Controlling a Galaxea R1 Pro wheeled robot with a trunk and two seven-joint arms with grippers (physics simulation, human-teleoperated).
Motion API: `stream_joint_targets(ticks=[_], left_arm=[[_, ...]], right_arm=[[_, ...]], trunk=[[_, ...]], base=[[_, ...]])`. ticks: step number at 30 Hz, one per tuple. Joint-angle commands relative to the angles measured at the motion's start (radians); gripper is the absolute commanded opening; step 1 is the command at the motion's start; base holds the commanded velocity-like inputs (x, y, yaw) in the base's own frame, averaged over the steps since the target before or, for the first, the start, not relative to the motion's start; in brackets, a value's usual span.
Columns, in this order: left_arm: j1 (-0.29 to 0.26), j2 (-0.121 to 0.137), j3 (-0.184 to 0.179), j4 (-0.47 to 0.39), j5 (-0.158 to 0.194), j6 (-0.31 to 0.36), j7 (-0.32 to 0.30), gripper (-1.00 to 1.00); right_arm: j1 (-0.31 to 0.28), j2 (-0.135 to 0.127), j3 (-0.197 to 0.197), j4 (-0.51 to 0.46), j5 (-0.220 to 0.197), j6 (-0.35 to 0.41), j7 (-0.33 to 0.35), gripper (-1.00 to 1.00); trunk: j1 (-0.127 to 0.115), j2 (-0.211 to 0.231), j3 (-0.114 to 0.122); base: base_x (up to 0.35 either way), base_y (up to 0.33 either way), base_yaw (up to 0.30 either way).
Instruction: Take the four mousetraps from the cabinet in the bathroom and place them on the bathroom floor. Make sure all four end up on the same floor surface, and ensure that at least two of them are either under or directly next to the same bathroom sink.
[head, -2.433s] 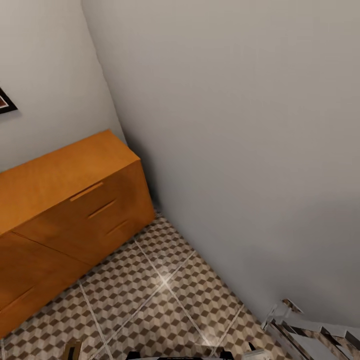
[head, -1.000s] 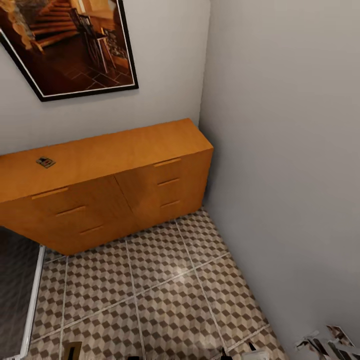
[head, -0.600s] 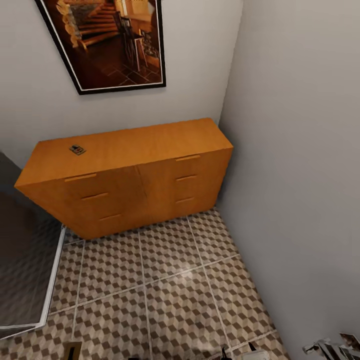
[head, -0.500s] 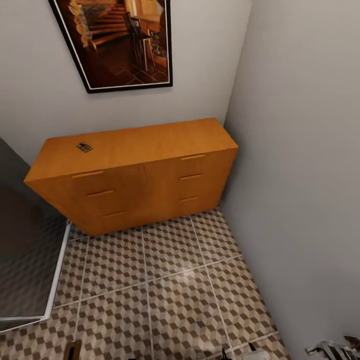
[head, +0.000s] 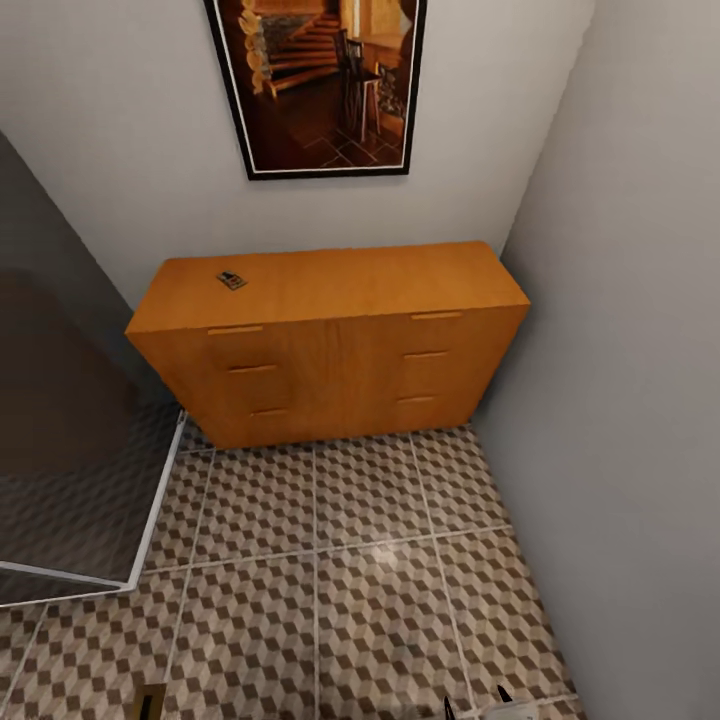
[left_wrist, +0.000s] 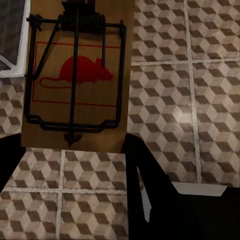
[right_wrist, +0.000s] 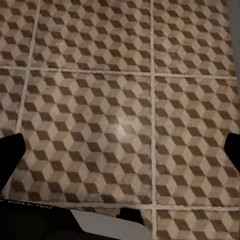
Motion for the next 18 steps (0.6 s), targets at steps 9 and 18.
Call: stream_joint_targets(ticks=[9,18], left_arm=[[-0.002,-0.003,-0.003,0.004,0.008,-0.005,-0.006,-1.00],[-0.002,-0.003,-0.003,0.004,0.008,-0.005,-0.006,-1.00]], right_arm=[[0.000,0.000,0.009,0.001,-0.007,-0.002,-0.004,1.00],[0.000,0.000,0.010,0.001,-0.007,-0.001,-0.004,1.00]], trunk=[[0.001,-0.001,0.002],[0.001,-0.001,0.003]], base=[[0.276,-0.060,0.282],[0.105,-0.003,0.283]])
